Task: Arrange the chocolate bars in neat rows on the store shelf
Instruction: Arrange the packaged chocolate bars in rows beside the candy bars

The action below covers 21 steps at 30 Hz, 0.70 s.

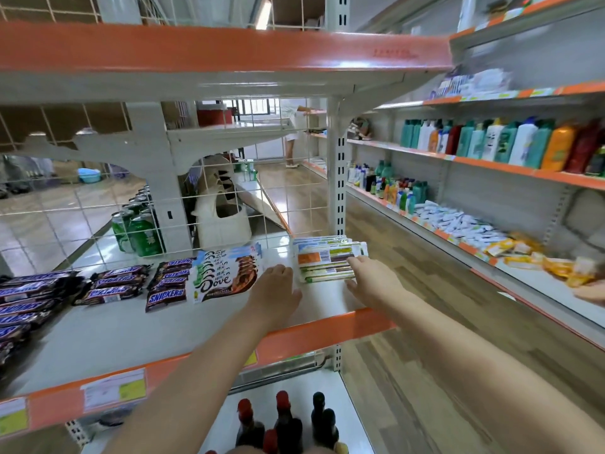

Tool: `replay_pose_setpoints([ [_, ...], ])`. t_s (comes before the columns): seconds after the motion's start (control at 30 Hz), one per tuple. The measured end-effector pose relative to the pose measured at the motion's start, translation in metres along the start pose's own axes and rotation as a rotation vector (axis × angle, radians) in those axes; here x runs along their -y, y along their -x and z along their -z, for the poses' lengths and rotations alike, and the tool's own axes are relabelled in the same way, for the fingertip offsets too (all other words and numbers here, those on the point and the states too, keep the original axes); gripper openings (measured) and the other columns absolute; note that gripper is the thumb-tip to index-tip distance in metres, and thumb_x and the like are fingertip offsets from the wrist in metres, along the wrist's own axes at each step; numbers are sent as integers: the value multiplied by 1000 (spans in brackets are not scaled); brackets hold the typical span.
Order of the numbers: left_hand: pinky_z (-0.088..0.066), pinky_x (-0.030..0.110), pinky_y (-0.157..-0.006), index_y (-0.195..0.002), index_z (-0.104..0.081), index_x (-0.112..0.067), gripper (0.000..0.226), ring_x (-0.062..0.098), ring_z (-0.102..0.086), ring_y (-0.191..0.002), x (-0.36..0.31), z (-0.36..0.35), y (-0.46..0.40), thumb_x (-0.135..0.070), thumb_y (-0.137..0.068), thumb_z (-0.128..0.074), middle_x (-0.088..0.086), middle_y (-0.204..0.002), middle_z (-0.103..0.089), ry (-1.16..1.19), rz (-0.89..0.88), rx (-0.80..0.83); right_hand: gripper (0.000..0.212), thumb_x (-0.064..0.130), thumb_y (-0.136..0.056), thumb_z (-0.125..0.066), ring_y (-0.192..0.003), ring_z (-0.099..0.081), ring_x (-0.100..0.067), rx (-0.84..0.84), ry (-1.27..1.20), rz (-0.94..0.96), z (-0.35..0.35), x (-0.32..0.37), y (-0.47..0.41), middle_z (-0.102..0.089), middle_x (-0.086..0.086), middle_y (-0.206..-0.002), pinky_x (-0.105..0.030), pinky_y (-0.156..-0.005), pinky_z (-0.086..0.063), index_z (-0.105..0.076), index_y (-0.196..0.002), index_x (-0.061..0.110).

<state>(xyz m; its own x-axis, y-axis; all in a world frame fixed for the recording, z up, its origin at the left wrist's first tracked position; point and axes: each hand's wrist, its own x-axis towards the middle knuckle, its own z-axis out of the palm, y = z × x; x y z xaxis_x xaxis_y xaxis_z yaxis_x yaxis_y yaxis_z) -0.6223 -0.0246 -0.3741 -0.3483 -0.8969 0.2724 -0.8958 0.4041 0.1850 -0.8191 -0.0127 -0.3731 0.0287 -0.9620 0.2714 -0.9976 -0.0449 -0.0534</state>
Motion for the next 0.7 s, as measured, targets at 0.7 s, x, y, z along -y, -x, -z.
replay_pose_setpoints([
  [0.7,-41,29,-93,-125,-49,-4,39,22,-48,-117,21,-12,-37,-29,-95,-44,11,-128,-52,-22,-53,-74,26,4,-92,-41,-106,-54,-30,9,354,239,-14,-2,-69,-52,-14,-116,-34,-69,-31,-46,-117,4],
])
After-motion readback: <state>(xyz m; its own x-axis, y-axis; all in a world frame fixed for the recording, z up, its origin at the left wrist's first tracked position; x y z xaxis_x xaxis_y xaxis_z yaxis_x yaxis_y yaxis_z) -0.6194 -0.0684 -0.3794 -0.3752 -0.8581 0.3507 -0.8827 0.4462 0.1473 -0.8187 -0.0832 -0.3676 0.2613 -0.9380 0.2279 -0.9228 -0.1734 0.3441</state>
